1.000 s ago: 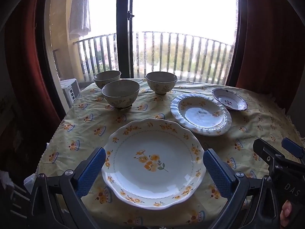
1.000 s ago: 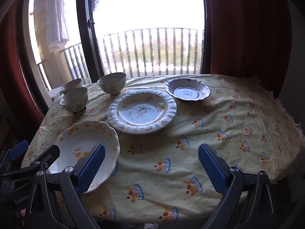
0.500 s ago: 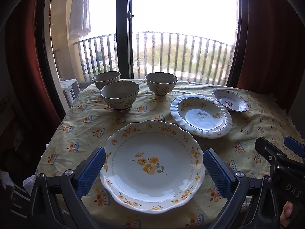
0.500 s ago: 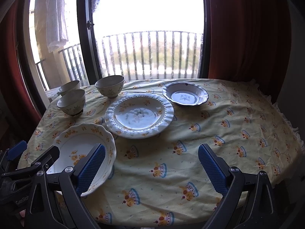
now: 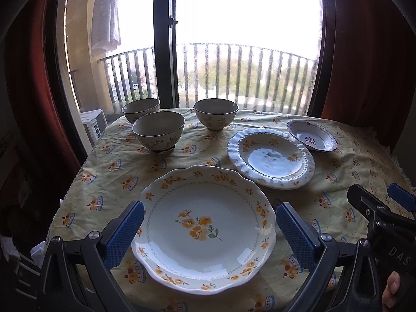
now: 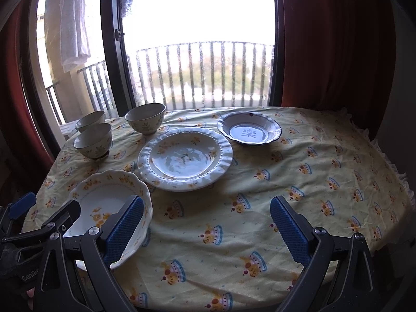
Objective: Organize plates and bowls
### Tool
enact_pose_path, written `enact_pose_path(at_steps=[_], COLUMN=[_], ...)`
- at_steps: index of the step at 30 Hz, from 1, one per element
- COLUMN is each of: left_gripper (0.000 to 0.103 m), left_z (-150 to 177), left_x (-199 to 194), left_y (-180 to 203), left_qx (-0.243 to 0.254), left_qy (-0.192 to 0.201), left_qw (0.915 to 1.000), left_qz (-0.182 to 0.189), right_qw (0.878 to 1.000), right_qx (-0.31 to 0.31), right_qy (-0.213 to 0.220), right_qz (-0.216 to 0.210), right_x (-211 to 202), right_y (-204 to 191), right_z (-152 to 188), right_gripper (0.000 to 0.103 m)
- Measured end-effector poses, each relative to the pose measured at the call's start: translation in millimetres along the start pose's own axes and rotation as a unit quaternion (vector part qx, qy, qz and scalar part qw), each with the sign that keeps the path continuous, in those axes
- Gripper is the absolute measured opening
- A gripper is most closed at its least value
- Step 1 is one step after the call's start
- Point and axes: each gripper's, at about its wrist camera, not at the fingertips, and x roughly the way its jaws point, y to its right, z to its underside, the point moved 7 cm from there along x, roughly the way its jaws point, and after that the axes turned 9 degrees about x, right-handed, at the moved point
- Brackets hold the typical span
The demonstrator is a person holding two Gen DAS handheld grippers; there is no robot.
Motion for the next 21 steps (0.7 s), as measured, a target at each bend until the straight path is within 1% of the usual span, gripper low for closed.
enact_pose_path(at_steps=[21], left_gripper=[0.102], left_z=[1.6], left_x=[-1.4], left_y=[-1.6], left_qx=[0.002], left_qy=[0.002], left_qw=[1.0000], left_qz=[-0.003], right_qw=[1.000], right_qx=[-0.003], right_qy=[0.003], right_qz=[-0.001], right_x=[-3.0], right_y=[-5.4], right_z=[1.4], right_gripper=[0.099])
